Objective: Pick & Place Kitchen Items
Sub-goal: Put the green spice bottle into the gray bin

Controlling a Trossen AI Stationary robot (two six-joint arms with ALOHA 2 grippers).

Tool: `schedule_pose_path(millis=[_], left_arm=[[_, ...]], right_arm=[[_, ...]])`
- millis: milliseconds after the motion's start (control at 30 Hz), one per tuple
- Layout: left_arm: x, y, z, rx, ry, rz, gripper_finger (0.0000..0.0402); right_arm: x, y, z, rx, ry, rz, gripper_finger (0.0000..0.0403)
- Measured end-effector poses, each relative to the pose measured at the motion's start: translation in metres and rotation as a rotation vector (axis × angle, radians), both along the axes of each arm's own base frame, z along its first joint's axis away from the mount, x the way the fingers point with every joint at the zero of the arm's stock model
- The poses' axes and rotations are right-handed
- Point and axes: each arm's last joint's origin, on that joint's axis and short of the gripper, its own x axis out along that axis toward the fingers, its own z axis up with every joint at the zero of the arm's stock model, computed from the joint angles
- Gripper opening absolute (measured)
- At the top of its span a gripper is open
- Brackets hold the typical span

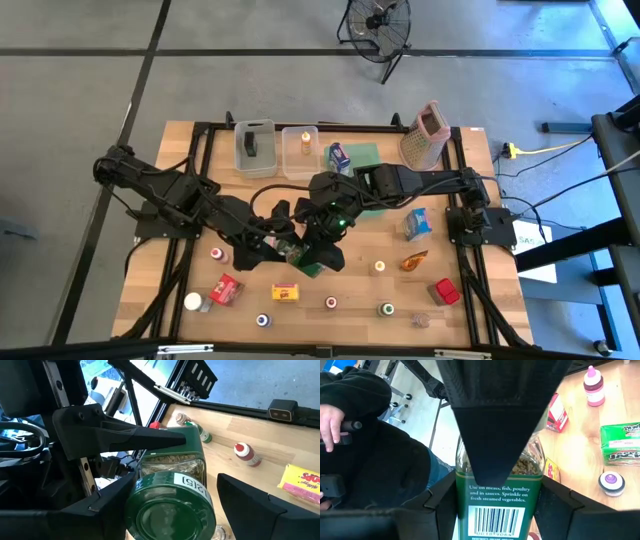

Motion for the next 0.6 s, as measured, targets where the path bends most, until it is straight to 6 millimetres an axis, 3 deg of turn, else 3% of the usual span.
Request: schedule_pose_path(millis=[600], left_arm=[[0.0020, 0.0006, -0.0009, 0.021, -0.005, -0.013, 0.0221]], right_arm=[[0.0006, -0.0001, 0.0008, 0.002, -0.010, -0.001, 0.0202]])
